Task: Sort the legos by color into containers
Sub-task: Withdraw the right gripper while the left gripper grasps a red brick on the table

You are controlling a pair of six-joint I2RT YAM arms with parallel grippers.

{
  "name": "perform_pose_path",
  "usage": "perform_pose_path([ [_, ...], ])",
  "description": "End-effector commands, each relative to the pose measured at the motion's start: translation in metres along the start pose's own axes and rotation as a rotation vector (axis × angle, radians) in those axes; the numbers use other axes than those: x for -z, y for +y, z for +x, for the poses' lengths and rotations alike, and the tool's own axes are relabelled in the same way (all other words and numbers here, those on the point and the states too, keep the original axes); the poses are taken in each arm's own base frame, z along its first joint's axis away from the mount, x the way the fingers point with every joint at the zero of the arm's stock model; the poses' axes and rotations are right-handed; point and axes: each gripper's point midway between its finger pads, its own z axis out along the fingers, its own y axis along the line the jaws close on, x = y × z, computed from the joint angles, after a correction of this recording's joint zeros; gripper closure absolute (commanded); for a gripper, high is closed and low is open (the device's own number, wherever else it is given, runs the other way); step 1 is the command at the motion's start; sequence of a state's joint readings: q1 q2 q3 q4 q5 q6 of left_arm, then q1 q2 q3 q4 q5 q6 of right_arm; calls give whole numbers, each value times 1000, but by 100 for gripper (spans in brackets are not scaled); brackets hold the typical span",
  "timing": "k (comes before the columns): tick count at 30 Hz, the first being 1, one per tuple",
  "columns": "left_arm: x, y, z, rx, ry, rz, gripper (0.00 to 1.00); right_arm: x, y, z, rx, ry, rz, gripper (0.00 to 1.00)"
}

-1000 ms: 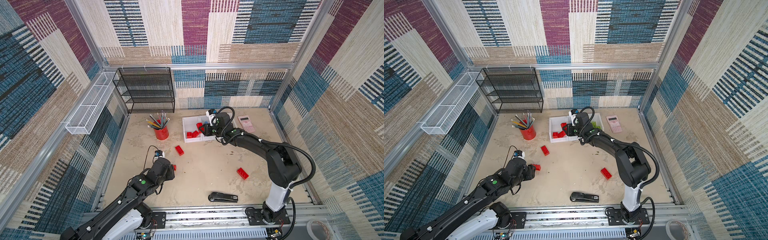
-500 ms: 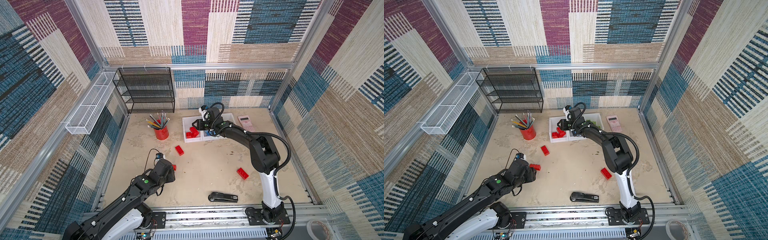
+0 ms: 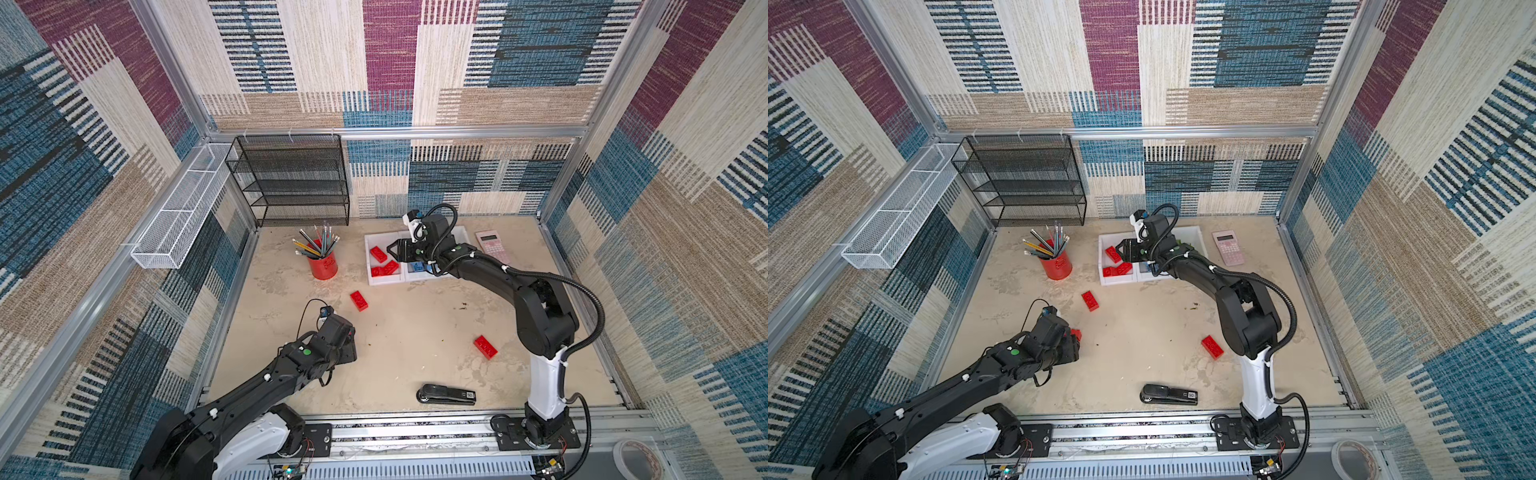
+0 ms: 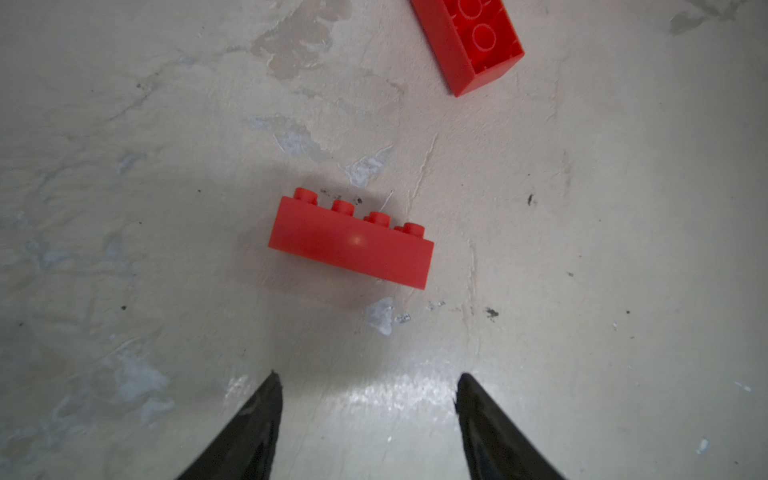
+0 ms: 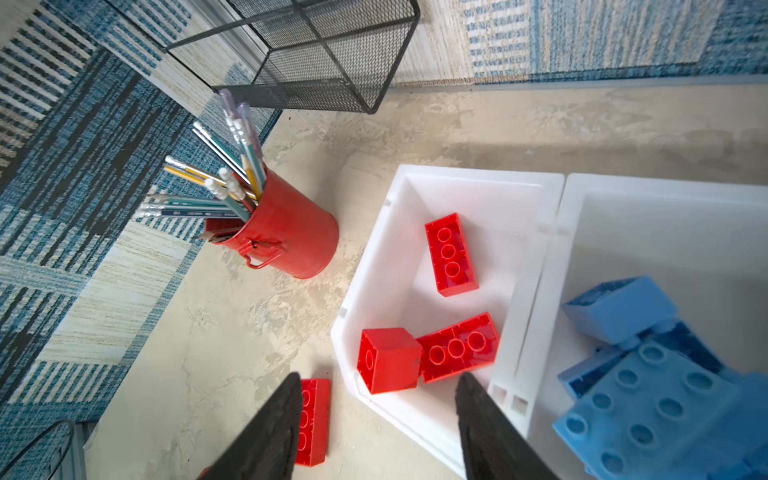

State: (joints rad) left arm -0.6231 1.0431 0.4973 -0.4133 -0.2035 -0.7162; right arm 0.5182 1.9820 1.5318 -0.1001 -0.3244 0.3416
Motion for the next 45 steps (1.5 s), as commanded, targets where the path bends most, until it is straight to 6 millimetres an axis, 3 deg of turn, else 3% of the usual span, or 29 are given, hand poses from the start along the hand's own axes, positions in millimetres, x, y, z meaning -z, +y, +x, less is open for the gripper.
perform_pose_path([
  [1, -7, -14, -14, 50, -33, 33, 30, 18, 5, -4, 43, -52, 8, 38],
  [8, -33, -23, -27, 93, -33, 14, 29, 58, 2, 16, 64, -71, 48, 36],
  [15, -55, -18, -38, 79, -5, -67, 29, 89, 8, 35, 45, -86, 27, 35],
  [25, -68, -19, -47, 9, 37, -131, 36, 112, 3, 60, 37, -82, 46, 35],
  [29, -70, -19, -47, -4, 49, -134, 43, 116, 2, 65, 38, -82, 55, 35],
  [39, -67, -19, -46, -9, 55, -132, 73, 124, 2, 74, 28, -80, 50, 35],
  [45, -54, -26, -56, -9, 31, -102, 80, 131, -1, 88, 11, -75, 50, 35],
])
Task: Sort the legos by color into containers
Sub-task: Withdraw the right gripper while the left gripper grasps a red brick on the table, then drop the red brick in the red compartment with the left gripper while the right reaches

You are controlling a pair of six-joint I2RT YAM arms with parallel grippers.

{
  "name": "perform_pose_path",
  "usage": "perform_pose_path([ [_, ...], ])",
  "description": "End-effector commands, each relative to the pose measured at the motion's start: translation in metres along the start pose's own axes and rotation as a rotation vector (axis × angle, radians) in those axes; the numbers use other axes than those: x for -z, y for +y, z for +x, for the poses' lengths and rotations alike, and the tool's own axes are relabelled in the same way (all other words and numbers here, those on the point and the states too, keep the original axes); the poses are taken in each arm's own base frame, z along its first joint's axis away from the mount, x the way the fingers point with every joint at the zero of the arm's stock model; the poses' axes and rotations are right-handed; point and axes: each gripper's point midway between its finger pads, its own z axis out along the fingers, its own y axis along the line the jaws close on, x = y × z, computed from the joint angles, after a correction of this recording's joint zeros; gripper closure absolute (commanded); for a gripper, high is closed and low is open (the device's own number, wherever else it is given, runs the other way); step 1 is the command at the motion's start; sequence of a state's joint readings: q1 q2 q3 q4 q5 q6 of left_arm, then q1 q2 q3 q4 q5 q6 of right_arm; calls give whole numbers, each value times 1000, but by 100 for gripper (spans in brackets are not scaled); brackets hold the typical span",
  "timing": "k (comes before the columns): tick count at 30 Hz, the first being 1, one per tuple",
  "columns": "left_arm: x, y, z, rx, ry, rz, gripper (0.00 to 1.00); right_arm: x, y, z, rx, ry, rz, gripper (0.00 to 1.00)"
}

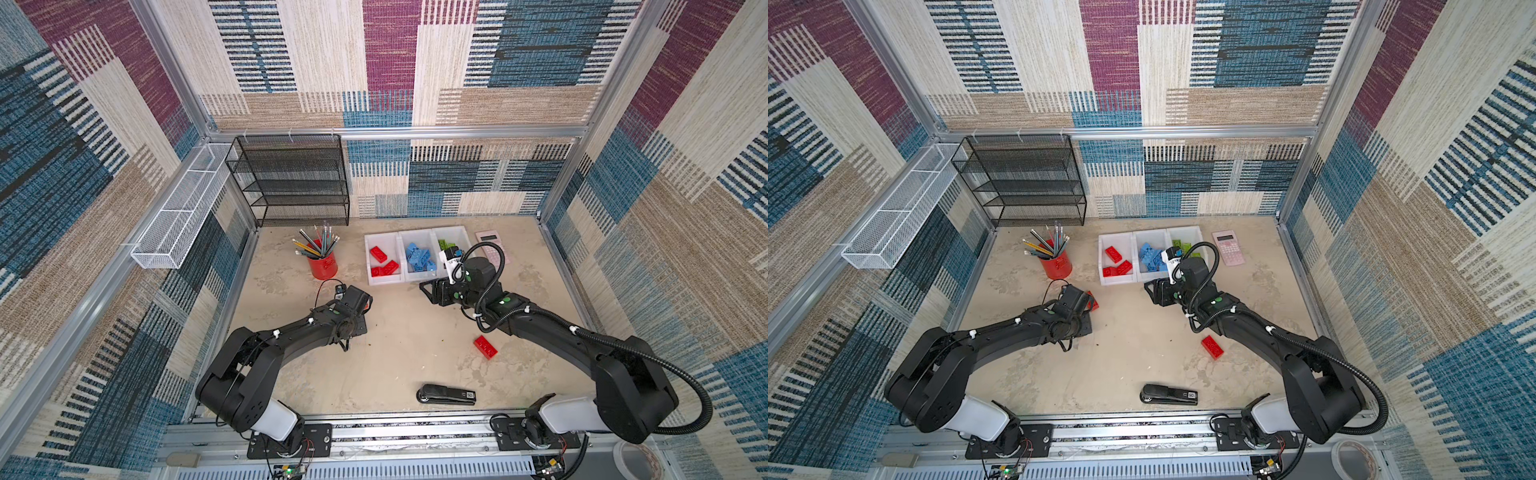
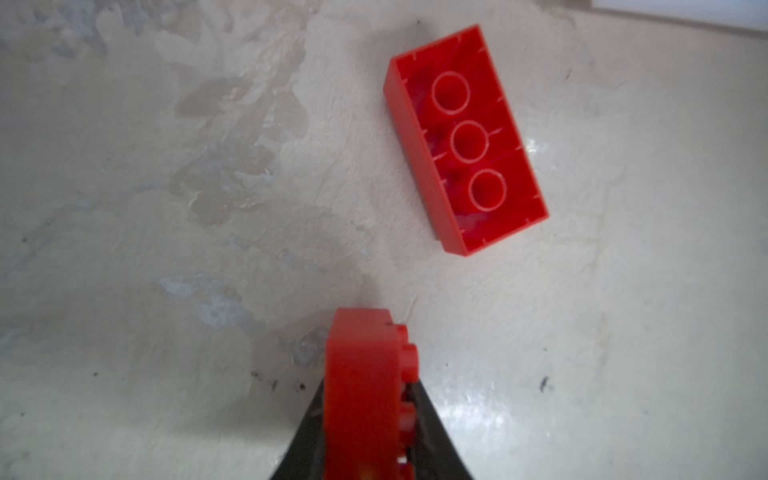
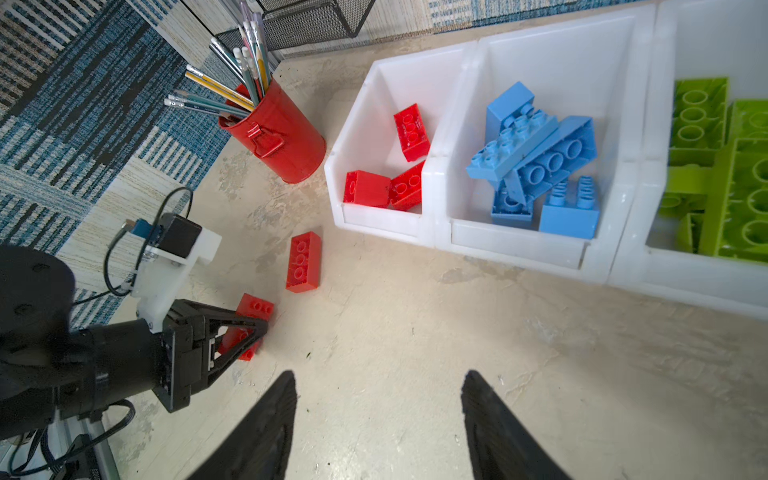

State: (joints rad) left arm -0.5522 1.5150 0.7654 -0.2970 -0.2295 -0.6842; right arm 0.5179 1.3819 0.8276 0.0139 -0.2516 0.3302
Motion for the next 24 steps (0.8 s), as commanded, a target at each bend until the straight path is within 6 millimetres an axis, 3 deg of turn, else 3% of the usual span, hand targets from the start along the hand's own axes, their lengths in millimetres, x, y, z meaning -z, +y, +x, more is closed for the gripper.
perform_pose_path([
  [1, 10, -3, -7, -16, -15, 15, 80, 5, 4, -4, -8, -38, -16, 35],
  [11, 40, -39, -49, -68, -70, 116, 81, 18, 2, 16, -42, -30, -30, 35],
  [18, 55, -75, -93, -68, -135, 190, 80, 26, -7, 34, -54, -8, 4, 35],
  [24, 45, -102, -129, -95, -153, 190, 80, 37, -13, 43, -54, -13, 34, 34],
])
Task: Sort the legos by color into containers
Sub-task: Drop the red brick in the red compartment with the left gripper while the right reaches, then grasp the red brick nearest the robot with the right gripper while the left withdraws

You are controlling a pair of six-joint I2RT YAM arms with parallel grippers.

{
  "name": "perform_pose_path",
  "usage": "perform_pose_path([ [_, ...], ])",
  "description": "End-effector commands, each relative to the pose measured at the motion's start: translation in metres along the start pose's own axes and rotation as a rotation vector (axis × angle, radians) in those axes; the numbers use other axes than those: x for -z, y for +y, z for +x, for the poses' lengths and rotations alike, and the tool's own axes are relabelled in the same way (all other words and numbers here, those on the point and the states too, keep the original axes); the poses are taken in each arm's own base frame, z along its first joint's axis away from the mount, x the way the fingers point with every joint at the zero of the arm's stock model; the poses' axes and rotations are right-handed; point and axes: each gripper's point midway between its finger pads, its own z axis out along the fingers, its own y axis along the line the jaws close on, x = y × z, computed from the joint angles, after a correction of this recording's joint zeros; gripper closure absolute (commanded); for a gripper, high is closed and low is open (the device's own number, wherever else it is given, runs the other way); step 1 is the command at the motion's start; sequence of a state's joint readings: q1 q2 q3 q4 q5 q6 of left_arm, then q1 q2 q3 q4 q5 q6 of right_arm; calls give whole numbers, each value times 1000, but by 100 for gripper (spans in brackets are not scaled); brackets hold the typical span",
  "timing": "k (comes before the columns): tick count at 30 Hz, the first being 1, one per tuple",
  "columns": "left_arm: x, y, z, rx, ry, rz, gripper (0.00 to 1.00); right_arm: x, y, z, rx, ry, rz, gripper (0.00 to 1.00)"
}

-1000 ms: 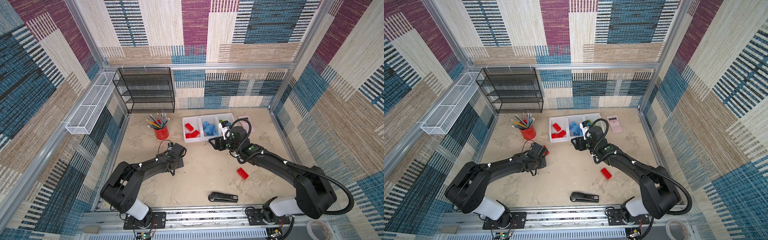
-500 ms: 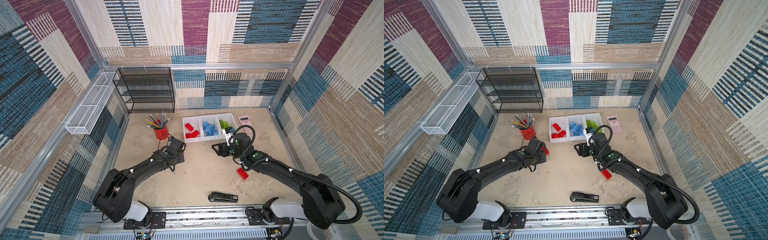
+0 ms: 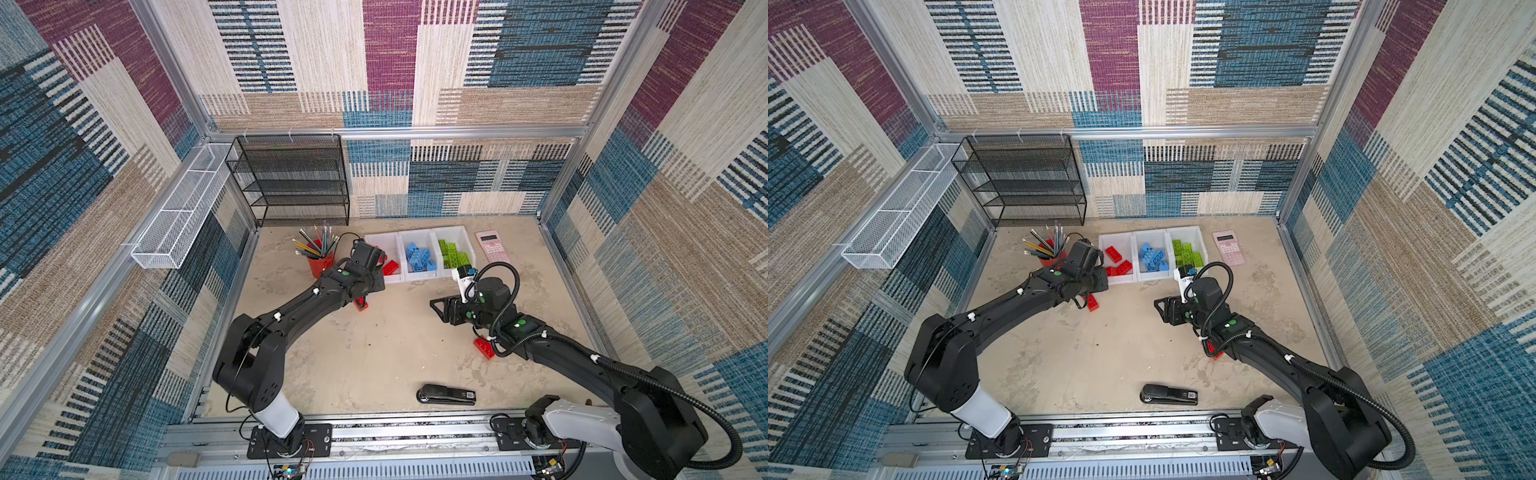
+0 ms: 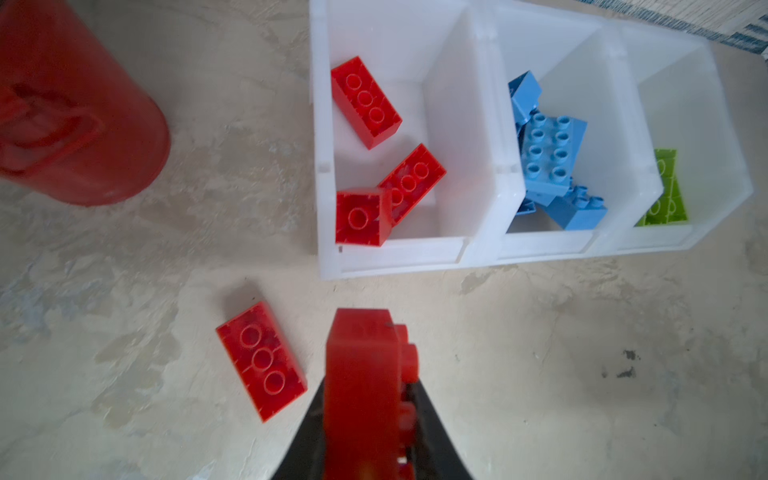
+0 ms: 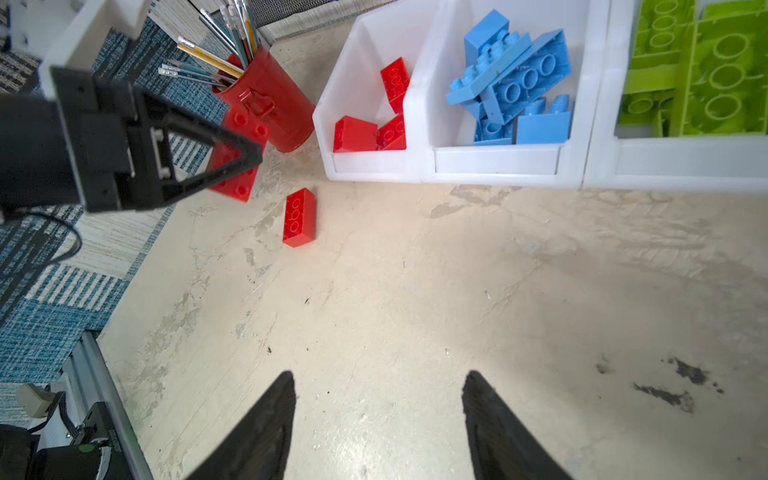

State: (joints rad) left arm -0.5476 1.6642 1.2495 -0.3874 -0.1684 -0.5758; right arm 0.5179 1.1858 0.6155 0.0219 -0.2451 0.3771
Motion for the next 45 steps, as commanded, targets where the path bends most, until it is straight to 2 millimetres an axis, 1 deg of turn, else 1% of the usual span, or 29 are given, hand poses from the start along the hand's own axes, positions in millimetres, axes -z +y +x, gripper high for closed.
perform_pose_path([
  [1, -10, -11, -14, -41, 6, 13, 80, 6, -4, 0, -5, -19, 29, 34],
  [6, -35, -29, -40, -67, 35, 25, 80, 15, -6, 9, -20, -10, 34, 34],
  [8, -45, -33, -51, -60, 48, 36, 80, 19, -6, 12, -30, -11, 29, 33],
  [13, -69, -39, -68, -70, 70, 47, 80, 29, -10, 19, -34, -12, 55, 32],
  [17, -91, -39, -72, -77, 118, 36, 80, 36, -13, 23, -38, -13, 71, 30],
  [21, -106, -35, -70, -67, 151, 33, 79, 41, -8, 25, -64, -7, 47, 29],
  [23, -110, -35, -69, -63, 158, 34, 78, 42, -10, 27, -82, -3, 57, 26],
  [26, -114, -32, -69, -62, 160, 27, 76, 42, -16, 32, -93, 19, 88, 24],
  [28, -114, -32, -69, -59, 160, 29, 72, 43, -20, 34, -101, 30, 114, 21],
  [30, -111, -33, -71, -60, 159, 36, 63, 44, -23, 35, -108, 32, 136, 16],
  [32, -107, -33, -73, -61, 153, 37, 55, 46, -28, 36, -122, 30, 164, 15],
  [34, -100, -33, -76, -60, 146, 37, 52, 49, -34, 37, -143, 23, 200, 13],
  [37, -88, -34, -81, -57, 128, 47, 49, 51, -42, 41, -175, 24, 237, 12],
  [39, -78, -35, -84, -49, 114, 57, 49, 52, -50, 46, -200, 36, 273, 11],
  [42, -59, -37, -84, -26, 95, 85, 49, 55, -66, 55, -253, 54, 326, 10],
  [45, -40, -39, -78, 13, 70, 133, 49, 61, -83, 59, -347, 35, 389, 8],
])
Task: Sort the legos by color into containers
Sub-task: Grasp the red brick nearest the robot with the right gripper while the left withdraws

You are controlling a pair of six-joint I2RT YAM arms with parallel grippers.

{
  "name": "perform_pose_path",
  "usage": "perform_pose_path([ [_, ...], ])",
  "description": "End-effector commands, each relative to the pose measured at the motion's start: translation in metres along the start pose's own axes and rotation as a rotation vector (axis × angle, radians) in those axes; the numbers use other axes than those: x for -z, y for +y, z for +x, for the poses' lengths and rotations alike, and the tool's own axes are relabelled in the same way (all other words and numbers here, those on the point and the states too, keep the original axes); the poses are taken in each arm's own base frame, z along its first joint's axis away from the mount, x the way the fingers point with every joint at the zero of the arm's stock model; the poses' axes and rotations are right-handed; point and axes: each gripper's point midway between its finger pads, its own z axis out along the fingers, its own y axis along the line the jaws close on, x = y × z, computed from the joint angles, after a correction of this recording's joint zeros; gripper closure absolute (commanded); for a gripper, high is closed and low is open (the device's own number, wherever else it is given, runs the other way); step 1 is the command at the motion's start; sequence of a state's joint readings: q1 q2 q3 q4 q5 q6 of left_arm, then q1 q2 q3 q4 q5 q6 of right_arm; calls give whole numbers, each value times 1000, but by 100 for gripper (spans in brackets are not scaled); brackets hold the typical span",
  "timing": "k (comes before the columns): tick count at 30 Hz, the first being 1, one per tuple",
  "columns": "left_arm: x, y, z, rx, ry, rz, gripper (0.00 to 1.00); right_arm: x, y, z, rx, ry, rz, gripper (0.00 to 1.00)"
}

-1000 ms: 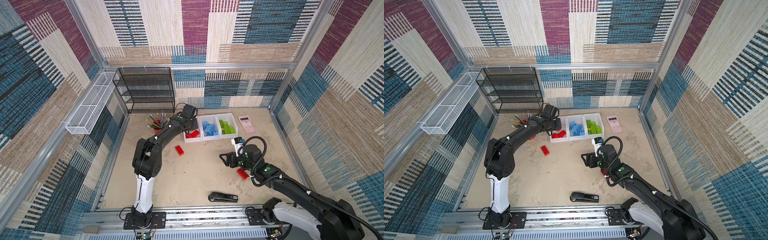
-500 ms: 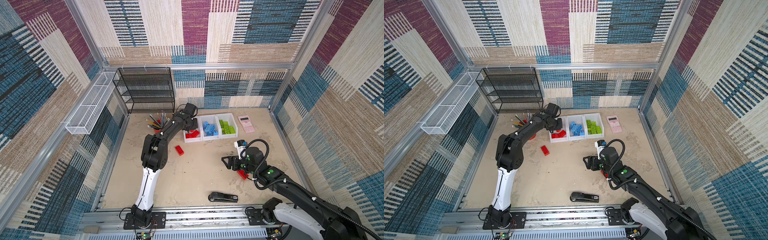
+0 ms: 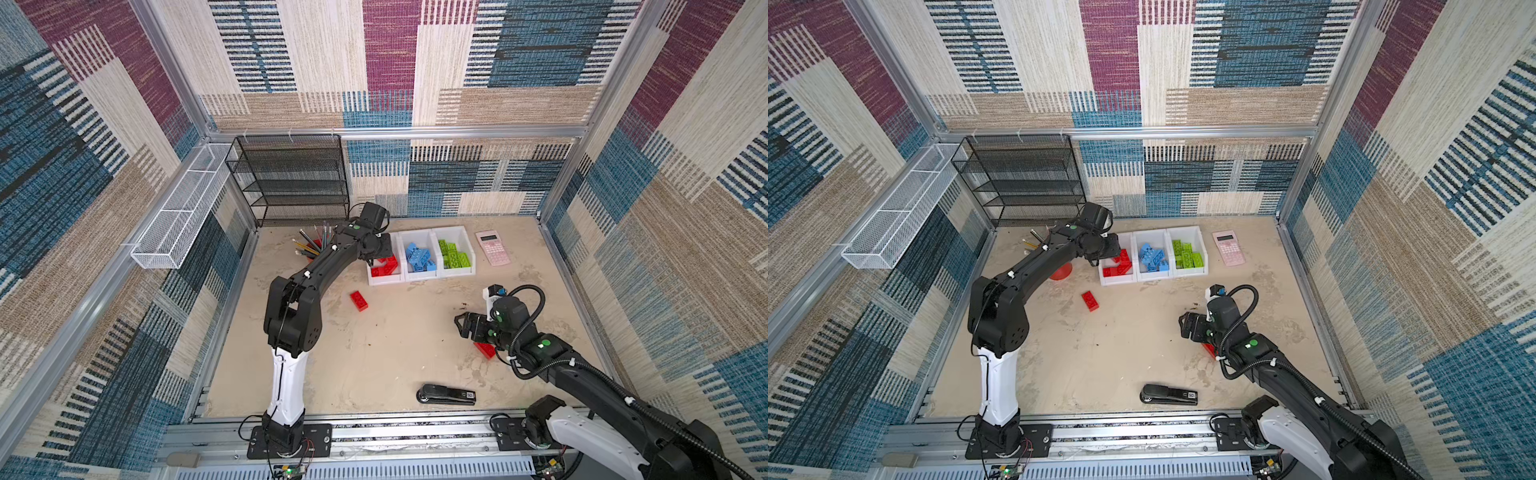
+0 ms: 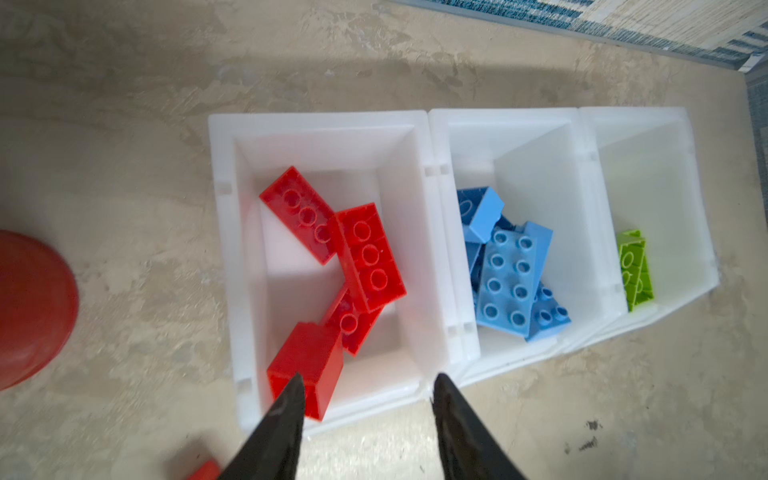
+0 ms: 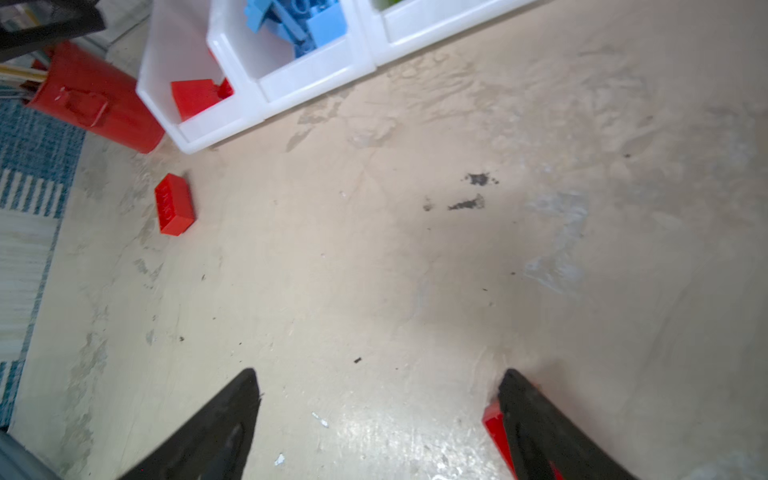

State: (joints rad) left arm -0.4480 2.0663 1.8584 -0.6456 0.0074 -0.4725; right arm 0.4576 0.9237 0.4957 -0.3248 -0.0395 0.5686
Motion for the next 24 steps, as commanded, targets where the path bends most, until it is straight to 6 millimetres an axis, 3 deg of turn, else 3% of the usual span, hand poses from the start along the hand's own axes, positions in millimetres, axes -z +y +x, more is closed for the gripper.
perform_pose_path([
  [1, 19, -10, 1, 52, -48, 85, 49, 0, -21, 2, -125, -10, 72, 8],
  [12, 74, -11, 59, 105, -111, 203, 49, -9, -50, 22, -231, -10, 120, 8],
  [15, 84, -8, 77, 104, -111, 217, 49, -12, -54, 28, -235, 3, 128, 7],
  [18, 91, -3, 93, 104, -110, 224, 49, -16, -55, 36, -219, 23, 117, 17],
  [24, 102, 8, 114, 106, -110, 232, 49, -20, -58, 50, -222, 66, 108, 18],
])
